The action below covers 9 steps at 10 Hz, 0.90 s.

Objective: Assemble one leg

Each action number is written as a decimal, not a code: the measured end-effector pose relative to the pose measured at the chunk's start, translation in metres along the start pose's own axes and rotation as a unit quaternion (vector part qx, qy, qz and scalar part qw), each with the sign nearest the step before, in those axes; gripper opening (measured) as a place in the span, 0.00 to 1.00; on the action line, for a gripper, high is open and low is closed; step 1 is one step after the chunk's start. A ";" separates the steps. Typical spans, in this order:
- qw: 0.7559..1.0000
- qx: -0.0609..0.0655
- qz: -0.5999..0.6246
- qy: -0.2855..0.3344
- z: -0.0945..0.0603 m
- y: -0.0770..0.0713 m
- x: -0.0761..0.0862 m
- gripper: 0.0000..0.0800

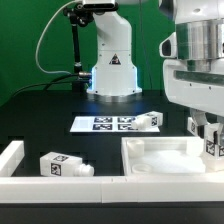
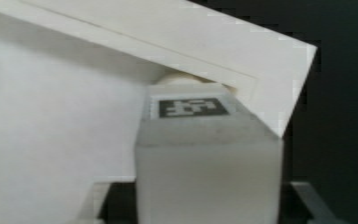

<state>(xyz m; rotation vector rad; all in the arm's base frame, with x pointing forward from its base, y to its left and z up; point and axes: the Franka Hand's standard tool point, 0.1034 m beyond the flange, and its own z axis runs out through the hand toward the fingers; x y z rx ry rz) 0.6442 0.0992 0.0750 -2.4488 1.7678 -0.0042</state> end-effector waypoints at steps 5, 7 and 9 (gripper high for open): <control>0.948 -0.015 -0.318 -0.001 -0.002 -0.002 -0.008 0.79; 0.924 -0.016 -0.383 -0.001 -0.002 -0.001 -0.004 0.81; 0.853 -0.028 -0.521 0.002 0.000 0.001 -0.003 0.81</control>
Offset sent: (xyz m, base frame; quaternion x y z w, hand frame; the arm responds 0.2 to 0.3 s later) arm 0.0047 0.0248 0.0015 -0.0330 -0.0727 -0.5314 0.8434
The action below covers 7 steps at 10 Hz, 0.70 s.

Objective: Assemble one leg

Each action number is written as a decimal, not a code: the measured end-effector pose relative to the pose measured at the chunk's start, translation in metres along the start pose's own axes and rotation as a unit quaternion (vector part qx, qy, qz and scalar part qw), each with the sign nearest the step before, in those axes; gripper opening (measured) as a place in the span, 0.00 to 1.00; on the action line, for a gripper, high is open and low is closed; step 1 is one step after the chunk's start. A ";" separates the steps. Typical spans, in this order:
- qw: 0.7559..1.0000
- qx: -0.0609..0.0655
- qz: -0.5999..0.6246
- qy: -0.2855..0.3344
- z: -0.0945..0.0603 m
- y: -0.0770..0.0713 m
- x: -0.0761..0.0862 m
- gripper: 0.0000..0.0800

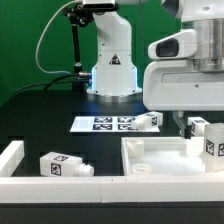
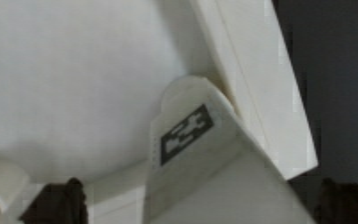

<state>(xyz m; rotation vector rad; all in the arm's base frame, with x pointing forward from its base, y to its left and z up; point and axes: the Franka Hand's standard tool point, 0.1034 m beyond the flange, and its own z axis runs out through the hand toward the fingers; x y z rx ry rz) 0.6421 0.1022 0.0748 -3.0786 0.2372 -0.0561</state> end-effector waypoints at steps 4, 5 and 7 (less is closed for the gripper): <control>0.982 -0.008 -0.191 -0.007 0.001 -0.005 -0.003 0.65; 0.983 -0.008 -0.181 -0.007 0.001 -0.005 -0.003 0.65; 0.988 -0.008 -0.154 -0.007 0.001 -0.005 -0.004 0.36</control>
Offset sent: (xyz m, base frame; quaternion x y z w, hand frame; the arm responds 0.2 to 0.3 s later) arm 0.0000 0.0000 0.0000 0.0000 0.0000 -0.0650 0.9979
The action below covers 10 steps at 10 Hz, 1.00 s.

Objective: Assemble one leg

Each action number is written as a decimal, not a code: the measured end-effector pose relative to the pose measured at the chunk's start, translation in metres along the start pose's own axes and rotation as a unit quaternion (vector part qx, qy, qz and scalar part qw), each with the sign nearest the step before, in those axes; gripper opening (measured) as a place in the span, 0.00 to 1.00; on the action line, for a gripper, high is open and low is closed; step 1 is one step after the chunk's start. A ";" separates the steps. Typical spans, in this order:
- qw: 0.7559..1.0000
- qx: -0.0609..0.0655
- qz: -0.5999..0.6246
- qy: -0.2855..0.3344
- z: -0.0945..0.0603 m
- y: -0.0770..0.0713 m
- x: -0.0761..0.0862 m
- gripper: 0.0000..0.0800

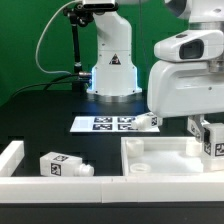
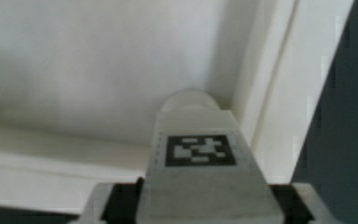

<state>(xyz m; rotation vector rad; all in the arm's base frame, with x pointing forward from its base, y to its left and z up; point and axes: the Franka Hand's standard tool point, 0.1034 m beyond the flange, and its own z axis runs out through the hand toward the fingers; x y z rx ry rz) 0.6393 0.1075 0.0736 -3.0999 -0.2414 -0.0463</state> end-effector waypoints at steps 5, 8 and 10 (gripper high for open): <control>0.923 0.016 0.384 -0.006 0.000 -0.004 0.000 0.36; 0.817 0.021 0.577 -0.010 -0.001 -0.011 0.000 0.36; 0.784 0.028 0.621 -0.004 0.002 -0.010 0.000 0.36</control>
Offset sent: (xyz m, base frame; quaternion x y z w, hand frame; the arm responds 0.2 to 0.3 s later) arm -0.0074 -0.0246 -0.0051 -0.0304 -0.0219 0.5062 0.8616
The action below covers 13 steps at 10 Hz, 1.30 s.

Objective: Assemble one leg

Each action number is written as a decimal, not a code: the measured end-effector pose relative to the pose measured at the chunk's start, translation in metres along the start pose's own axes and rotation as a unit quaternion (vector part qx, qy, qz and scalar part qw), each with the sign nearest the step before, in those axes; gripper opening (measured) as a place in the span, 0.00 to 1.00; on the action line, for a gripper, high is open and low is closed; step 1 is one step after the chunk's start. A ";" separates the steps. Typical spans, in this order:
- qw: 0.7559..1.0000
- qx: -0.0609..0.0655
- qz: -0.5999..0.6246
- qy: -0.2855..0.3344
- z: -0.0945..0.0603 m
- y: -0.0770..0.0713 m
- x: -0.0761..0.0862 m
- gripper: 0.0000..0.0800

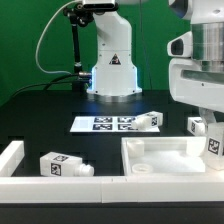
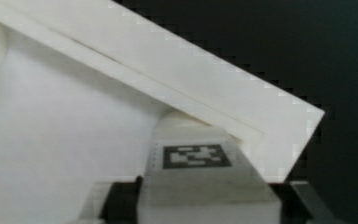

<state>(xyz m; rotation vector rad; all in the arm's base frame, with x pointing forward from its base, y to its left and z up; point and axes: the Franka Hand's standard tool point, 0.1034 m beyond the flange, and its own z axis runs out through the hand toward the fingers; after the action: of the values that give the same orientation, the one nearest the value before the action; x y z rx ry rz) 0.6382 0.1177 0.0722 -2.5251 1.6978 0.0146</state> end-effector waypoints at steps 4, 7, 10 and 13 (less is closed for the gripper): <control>0.968 -0.010 -0.250 0.010 0.004 0.000 -0.007 0.60; 0.940 -0.001 -0.340 0.022 0.006 0.005 -0.011 0.80; 0.862 -0.010 -0.506 0.026 0.007 0.006 -0.006 0.81; 0.789 -0.018 -0.614 0.024 0.010 0.006 -0.005 0.81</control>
Offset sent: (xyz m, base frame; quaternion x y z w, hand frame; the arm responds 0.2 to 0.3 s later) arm -0.0042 0.0187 -0.0057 0.0023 -0.0064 -0.4705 0.8824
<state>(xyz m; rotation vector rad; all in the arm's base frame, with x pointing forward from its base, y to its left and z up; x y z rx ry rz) 0.6310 0.1214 0.0620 -3.1057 -0.2128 -0.1141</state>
